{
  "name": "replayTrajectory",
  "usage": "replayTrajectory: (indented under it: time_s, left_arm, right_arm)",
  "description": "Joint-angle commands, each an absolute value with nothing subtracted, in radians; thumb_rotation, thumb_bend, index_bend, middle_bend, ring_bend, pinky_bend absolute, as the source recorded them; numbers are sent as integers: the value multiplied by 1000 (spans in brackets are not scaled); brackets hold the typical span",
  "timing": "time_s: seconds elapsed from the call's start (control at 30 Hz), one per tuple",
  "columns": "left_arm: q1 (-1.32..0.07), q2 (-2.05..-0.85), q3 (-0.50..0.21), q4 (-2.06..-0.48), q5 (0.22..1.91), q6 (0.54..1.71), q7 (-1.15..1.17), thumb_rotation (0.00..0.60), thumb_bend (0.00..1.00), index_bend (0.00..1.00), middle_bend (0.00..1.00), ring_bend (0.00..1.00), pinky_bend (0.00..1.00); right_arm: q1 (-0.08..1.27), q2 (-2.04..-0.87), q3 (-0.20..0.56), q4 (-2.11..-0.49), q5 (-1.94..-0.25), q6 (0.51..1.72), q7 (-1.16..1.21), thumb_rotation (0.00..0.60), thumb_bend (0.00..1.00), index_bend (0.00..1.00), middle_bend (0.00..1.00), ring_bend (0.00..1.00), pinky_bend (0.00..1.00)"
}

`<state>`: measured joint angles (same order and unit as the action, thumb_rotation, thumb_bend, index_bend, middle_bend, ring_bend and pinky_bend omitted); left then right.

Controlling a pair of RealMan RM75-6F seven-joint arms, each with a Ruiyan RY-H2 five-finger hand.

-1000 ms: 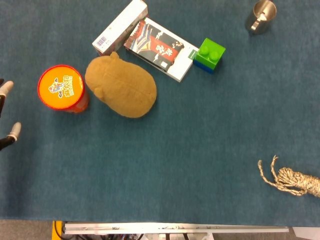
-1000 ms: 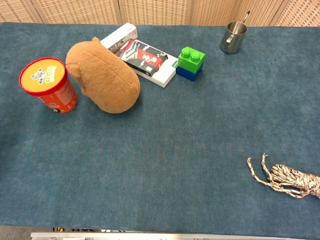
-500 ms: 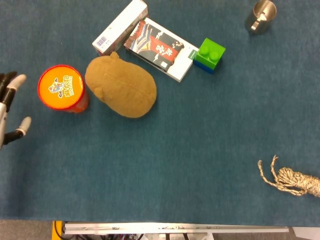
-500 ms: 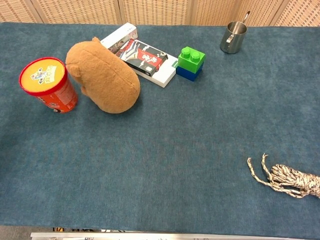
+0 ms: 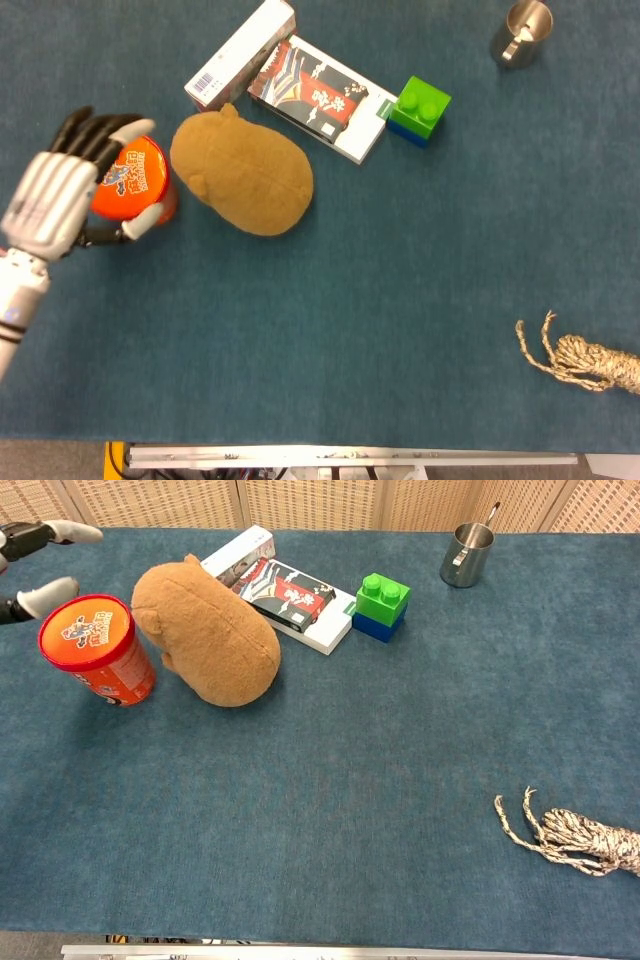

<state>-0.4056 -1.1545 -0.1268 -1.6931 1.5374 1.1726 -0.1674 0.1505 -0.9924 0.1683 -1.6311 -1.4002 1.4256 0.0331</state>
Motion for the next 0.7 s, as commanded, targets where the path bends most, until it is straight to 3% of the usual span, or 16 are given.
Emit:
replayTrajectory:
  time_s: [0.03,0.33,0.7]
  left_arm:
    - [-459,-1186,-147,-1679,1528,1120,-218,1,142,112,120,101,5]
    - [-572,-1296,-177,-1572,1471,1008,-195,0,112,108,88,58,5]
    - [-658,-1399,-197,-1434,1410,953,-120,0,93,107,85,40,0]
  right_arm:
    - [148,-991,167,-1633,-1398,1428,32,600,250,283,318,214,272]
    - [145,-994,159,-1638,-1392,1424,22,600,249,283,318,215,272]
    - [151,-1000,156,-1629,-1377,1405,17,600,249,283,318,215,272]
